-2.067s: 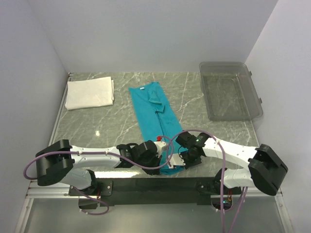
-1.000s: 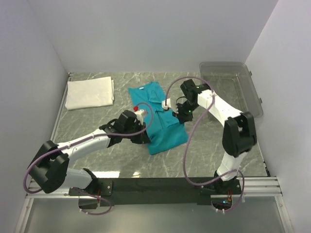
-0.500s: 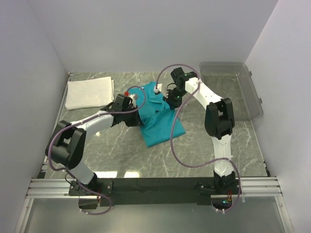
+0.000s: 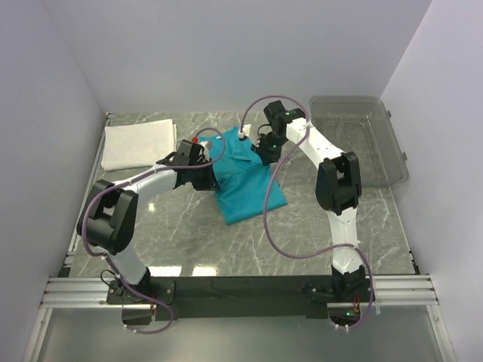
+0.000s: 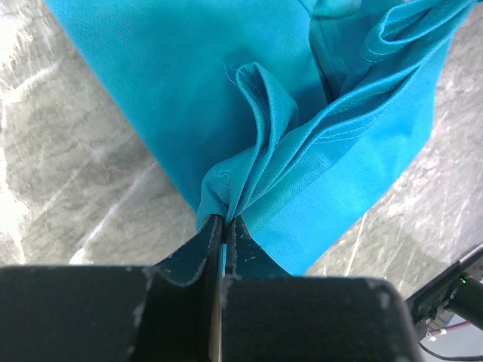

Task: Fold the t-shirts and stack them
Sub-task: Fold the tshirt

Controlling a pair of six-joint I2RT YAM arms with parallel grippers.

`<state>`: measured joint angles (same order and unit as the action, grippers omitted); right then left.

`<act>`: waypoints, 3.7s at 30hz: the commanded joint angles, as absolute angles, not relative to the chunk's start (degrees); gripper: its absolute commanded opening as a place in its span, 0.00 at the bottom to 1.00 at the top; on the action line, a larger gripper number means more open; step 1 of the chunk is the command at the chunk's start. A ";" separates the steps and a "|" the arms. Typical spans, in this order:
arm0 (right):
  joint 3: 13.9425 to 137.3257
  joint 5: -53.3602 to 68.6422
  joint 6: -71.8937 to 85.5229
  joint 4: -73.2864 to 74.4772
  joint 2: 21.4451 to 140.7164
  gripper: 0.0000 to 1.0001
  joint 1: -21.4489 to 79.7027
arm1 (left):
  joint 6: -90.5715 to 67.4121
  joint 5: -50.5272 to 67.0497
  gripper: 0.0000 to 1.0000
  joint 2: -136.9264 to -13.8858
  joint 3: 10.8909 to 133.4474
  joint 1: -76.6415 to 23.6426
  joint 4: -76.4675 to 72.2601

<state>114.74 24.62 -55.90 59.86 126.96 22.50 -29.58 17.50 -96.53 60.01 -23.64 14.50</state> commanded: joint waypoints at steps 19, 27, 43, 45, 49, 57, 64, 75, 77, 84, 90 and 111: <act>108.73 14.95 -33.68 35.53 122.62 0.58 22.50 | -29.26 0.18 0.58 -95.02 64.69 -22.06 13.45; 104.17 32.57 -42.20 44.42 113.48 0.59 18.90 | -23.04 -0.37 0.57 -82.80 61.88 -21.45 16.08; 69.26 31.73 -81.39 48.87 99.14 0.66 17.93 | -24.95 11.43 0.48 -74.97 45.62 -40.69 18.03; 69.61 31.64 -80.16 47.73 100.36 0.66 18.02 | -25.40 10.03 0.49 -76.98 45.53 -42.36 15.57; 70.92 30.85 -78.49 46.76 102.39 0.66 18.72 | -25.23 8.62 0.50 -81.46 47.28 -44.56 13.80; 72.16 30.94 -77.61 46.85 103.97 0.66 19.51 | -25.57 2.73 0.49 -89.02 50.97 -45.18 15.11; 72.95 29.62 -76.82 46.76 106.08 0.66 19.86 | -28.12 0.96 0.45 -92.28 51.59 -45.09 14.42; 72.33 26.01 -74.09 45.79 107.14 0.62 20.13 | -29.18 3.69 0.14 -94.57 51.33 -45.09 12.31; 72.16 25.84 -72.78 45.27 107.58 0.58 20.30 | -29.09 4.22 0.09 -94.66 51.15 -45.09 12.22; 70.58 23.82 -68.56 41.84 108.19 0.40 21.53 | -28.83 6.85 0.01 -92.55 50.28 -44.12 11.60; 69.96 23.91 -66.19 41.22 107.84 0.18 21.53 | -29.71 11.77 0.01 -90.44 47.38 -42.98 9.58; 81.88 39.81 -60.05 63.10 96.85 0.00 17.93 | -29.89 27.41 0.01 -71.72 45.17 -28.87 16.79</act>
<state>74.65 36.45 -65.14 61.47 95.44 18.37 -29.82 24.16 -72.44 42.89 -35.42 16.21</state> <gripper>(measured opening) 0.020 0.014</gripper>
